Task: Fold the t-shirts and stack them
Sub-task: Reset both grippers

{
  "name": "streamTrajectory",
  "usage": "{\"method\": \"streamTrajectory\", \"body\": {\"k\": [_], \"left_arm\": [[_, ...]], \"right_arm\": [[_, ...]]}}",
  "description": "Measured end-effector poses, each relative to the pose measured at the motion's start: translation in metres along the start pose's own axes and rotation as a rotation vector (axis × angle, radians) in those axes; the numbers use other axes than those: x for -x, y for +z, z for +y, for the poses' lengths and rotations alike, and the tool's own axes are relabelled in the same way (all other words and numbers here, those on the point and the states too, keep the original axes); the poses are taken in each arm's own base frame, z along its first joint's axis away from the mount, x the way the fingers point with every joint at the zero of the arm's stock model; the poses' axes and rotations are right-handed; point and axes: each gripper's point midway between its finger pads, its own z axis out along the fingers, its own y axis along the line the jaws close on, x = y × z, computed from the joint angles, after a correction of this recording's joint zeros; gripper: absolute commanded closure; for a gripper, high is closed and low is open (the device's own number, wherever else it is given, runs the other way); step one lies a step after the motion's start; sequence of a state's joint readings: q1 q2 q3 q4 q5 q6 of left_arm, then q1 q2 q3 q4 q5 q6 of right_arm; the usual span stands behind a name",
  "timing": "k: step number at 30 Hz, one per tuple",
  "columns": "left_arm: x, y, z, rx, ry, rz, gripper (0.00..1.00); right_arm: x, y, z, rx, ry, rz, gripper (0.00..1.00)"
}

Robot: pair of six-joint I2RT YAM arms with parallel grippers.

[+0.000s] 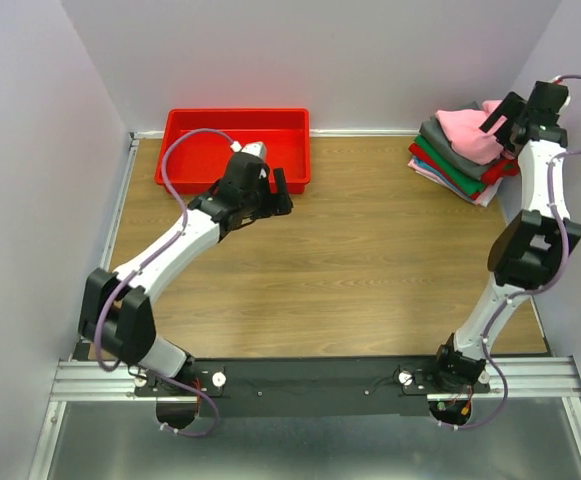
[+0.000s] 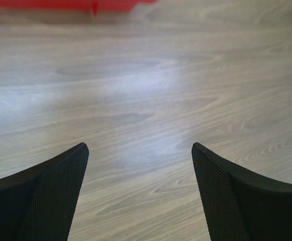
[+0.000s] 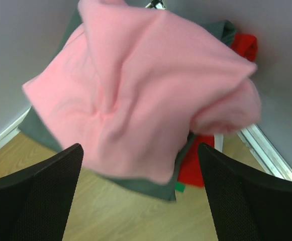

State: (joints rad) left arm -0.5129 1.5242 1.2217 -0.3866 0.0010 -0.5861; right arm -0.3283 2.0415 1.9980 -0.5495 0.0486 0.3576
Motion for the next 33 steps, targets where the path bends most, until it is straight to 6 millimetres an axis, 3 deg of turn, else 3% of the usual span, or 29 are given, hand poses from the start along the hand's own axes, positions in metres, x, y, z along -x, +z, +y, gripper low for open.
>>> {"method": "streamTrajectory", "body": {"k": [6, 8, 13, 16, 20, 22, 25, 28, 33], "left_arm": [[0.041, -0.054, 0.0, 0.008, -0.003, -0.22, 0.09], [0.056, -0.083, -0.001, -0.01, -0.001, -0.321, 0.09], [0.077, -0.135, 0.002, -0.026, -0.003, -0.495, 0.09], [0.083, -0.158, 0.006, -0.023, -0.014, -0.572, 0.09], [0.08, -0.174, 0.017, -0.006, -0.027, -0.626, 0.1], [0.075, -0.176, 0.023, 0.008, -0.033, -0.634, 0.1], [0.069, -0.178, 0.03, 0.018, -0.042, -0.642, 0.1], [0.065, -0.183, 0.035, 0.028, -0.05, -0.658, 0.1], [0.067, -0.19, 0.039, 0.043, -0.054, -0.683, 0.1]], "right_arm": [[0.012, -0.072, 0.01, 0.049, -0.015, -0.064, 0.0], [0.007, -0.101, 0.015, 0.072, -0.035, -0.08, 0.0], [-0.047, -0.152, 0.033, 0.161, -0.102, -0.048, 0.0], [-0.092, -0.177, 0.044, 0.225, -0.149, 0.005, 0.0], [-0.154, -0.19, 0.045, 0.281, -0.195, 0.088, 0.0], [-0.185, -0.192, 0.035, 0.277, -0.209, 0.148, 0.0], [-0.213, -0.193, 0.02, 0.258, -0.217, 0.2, 0.0], [-0.22, -0.2, 0.014, 0.259, -0.219, 0.198, 0.0], [-0.212, -0.211, 0.014, 0.279, -0.218, 0.153, 0.0]]}}
